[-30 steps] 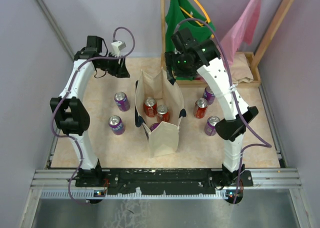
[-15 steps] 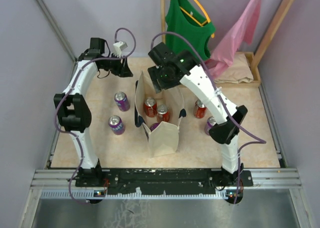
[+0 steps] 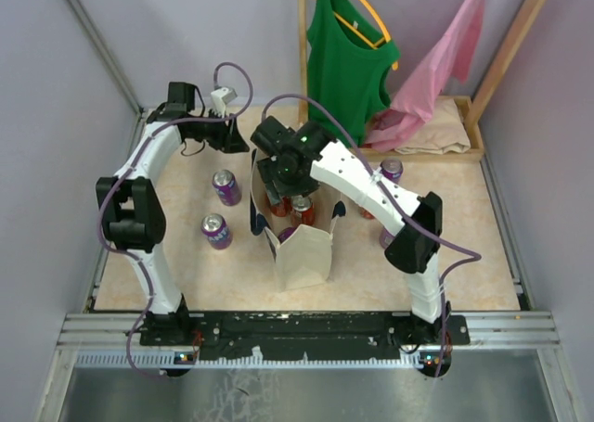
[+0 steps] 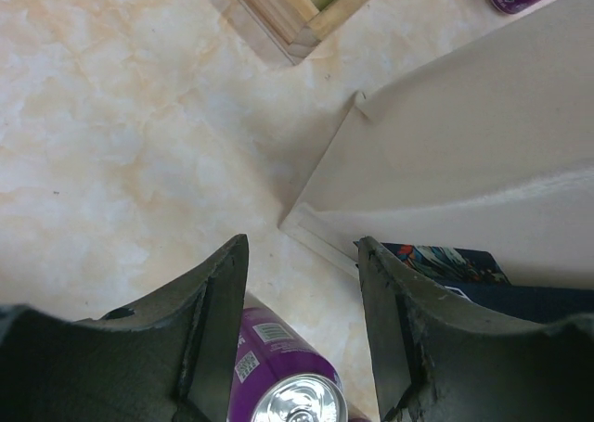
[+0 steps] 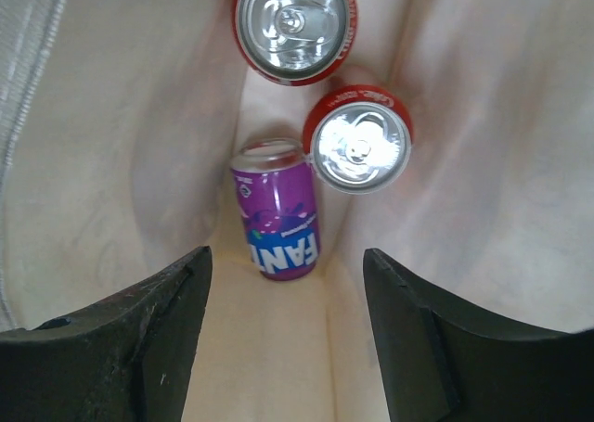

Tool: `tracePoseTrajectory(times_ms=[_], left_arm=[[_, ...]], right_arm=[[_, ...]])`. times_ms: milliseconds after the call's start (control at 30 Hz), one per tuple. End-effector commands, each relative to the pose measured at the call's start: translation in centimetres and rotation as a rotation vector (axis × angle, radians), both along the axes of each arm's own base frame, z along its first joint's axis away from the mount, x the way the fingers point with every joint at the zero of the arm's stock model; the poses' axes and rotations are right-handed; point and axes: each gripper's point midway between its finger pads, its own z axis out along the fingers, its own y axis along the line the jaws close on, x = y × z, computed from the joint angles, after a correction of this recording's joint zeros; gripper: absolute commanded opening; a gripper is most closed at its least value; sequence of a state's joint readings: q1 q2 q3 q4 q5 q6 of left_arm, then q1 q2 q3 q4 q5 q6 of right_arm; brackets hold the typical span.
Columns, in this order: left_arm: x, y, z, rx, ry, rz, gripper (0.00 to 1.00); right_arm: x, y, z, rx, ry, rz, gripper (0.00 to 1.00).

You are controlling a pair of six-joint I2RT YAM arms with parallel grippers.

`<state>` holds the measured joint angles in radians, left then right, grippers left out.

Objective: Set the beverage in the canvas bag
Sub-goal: Pick up the drink from the canvas bag.

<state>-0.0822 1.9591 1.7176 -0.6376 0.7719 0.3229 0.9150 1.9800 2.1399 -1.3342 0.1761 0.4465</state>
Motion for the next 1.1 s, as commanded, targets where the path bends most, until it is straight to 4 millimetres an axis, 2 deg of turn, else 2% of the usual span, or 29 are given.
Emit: tracePoseTrajectory(times_ms=[0,200,467,700,833,1067], left_arm=[[-0.5,-0.3,3.0,-0.033,-0.104,-0.049,0.57],[-0.3,-0.1,3.3,-0.034,-0.129,-0.051,0.57],[-1.6,-0.3,2.7,-0.053,-0.110,-0.045,0.57],[-2.1,-0.6,2.6,-0.071,-0.113,-0.028,0.57],[-1.8,-0.5,2.8,-0.066,-0.137,-0.026,0.57],[-1.4,-0.6,2.8,-0.067,-0.156,-0.025,0.57]], right_arm=[[-0.5,2.5,0.1,0.095,0.036,-0.045,0.67],[-2.1,2.7,-2.2,0.111,0.132,-0.101,0.69],[-4.5,1.7,-3.8,0.129,0.197,-0.152,0.69],[-5.9,1.5,-6.4,0.083,0.252,-0.138,0.73],[-6.1,1.6,-8.6,0.058,0.278,-0.138,0.81],[-4.9,2.0,-11.0,-0.023,0.275,-0.143,0.94]])
